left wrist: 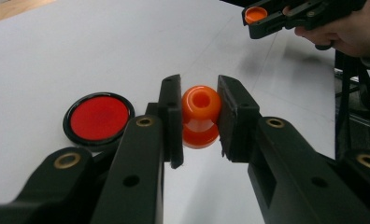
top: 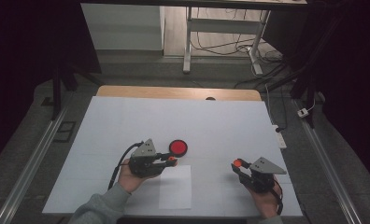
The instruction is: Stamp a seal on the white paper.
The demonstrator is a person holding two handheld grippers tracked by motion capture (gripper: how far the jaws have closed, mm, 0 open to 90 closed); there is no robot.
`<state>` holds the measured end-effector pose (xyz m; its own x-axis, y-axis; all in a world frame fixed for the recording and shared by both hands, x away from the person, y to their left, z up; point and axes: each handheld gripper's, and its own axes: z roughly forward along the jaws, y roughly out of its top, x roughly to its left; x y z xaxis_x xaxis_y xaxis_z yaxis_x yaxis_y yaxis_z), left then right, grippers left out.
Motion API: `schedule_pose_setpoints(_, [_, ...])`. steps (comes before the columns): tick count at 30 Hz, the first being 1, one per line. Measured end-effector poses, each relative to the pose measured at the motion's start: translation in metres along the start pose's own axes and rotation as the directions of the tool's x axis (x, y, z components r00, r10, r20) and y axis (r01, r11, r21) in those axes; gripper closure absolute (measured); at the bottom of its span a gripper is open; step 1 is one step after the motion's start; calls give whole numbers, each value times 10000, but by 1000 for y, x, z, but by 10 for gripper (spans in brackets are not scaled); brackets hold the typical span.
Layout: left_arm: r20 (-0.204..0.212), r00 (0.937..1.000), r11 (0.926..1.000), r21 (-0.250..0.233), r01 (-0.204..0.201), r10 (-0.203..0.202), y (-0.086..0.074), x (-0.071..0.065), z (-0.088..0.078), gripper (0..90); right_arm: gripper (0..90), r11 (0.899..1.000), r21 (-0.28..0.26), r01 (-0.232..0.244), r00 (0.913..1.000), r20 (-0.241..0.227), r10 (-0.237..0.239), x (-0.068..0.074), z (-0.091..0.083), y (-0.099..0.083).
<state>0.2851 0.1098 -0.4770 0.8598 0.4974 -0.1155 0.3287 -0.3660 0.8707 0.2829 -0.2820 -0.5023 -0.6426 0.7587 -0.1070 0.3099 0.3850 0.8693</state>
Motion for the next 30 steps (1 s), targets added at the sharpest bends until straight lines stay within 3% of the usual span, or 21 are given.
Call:
schedule_pose_setpoints(6, [33,10000,9999,122,-85,85,-7,-6,-2,727,643,10000,9,-32,10000,13,32,0,0,0])
schedule_pose_setpoints(30, [473,9985,9967,750,-325,290,-20,-17,13,727,642,10000,-9,6,10000,-76,-6,1,1,-1])
